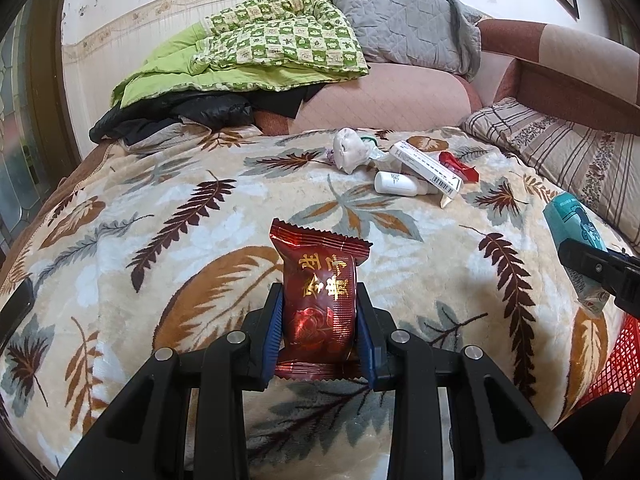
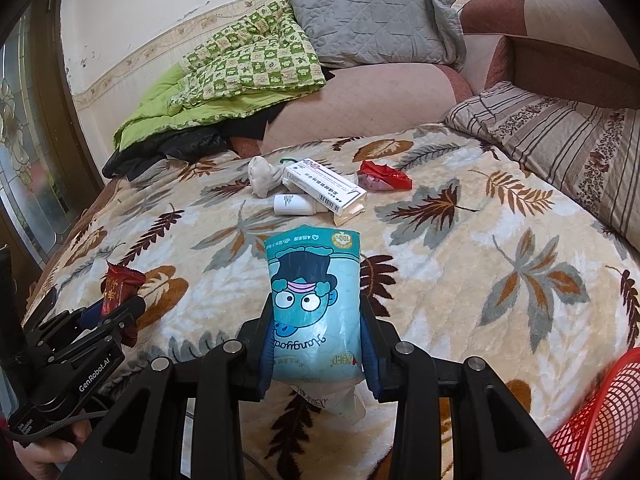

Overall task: Collect trash
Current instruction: 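Hold the teal pack up with the right tool while the left holds the candy, then carry both items to the red basket and open both tools to drop them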

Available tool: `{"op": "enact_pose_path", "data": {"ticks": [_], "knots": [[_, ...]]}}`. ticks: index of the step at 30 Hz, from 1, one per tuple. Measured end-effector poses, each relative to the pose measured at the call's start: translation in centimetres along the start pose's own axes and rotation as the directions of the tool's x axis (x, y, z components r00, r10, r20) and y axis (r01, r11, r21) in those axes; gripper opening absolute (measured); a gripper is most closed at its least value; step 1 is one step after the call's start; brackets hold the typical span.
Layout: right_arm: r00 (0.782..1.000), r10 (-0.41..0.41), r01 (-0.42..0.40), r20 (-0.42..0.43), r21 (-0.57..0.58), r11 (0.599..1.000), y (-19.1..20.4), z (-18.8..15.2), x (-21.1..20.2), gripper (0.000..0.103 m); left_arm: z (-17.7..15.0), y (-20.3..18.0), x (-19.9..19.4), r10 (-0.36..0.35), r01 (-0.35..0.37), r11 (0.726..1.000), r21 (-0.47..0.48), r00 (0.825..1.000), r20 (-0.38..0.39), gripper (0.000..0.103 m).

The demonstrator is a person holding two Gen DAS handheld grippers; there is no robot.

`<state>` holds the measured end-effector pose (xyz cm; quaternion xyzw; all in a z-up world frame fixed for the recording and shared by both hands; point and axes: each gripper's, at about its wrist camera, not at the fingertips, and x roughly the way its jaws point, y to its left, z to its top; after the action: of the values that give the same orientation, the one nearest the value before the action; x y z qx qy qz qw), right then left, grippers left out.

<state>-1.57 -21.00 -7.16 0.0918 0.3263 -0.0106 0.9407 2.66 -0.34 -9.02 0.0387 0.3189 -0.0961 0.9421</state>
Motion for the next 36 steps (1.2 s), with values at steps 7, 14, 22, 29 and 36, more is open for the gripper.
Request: {"op": "enact_pose_path", "data": {"ticks": [7, 14, 22, 29, 36], "knots": [[1.0, 0.008, -0.008, 0.007, 0.002, 1.0, 0.2, 0.0, 0.0, 0.039, -0.2, 0.4, 0.0, -0.084, 0.085, 0.995, -0.044, 0.996, 0.022, 0.032], [0.998, 0.064, -0.065, 0.019, 0.029, 0.997, 0.7, -1.1, -1.9, 0.039, -0.2, 0.1, -0.6, -0.135, 0.136, 0.99, -0.037, 0.99, 0.024, 0.032], [0.992, 0.124, -0.124, 0.002, 0.069, 0.99, -0.1, -2.8, -5.6, 0.039, 0.6, -1.5, -3.3, -0.213, 0.213, 0.977, 0.008, 0.977, 0.028, 0.031], [0.997, 0.034, -0.048, 0.068, 0.216, 0.975, -6.1, -3.7, -11.4, 0.04, 2.2, -6.3, -5.8, -0.367, 0.367, 0.927, 0.083, 0.93, -0.01, 0.031], [0.974, -0.203, 0.148, 0.098, 0.402, 0.903, -15.8, -6.0, -19.3, 0.042, 3.2, -16.5, -7.7, -0.559, 0.569, 0.803, 0.177, 0.822, -0.106, 0.031]]}}
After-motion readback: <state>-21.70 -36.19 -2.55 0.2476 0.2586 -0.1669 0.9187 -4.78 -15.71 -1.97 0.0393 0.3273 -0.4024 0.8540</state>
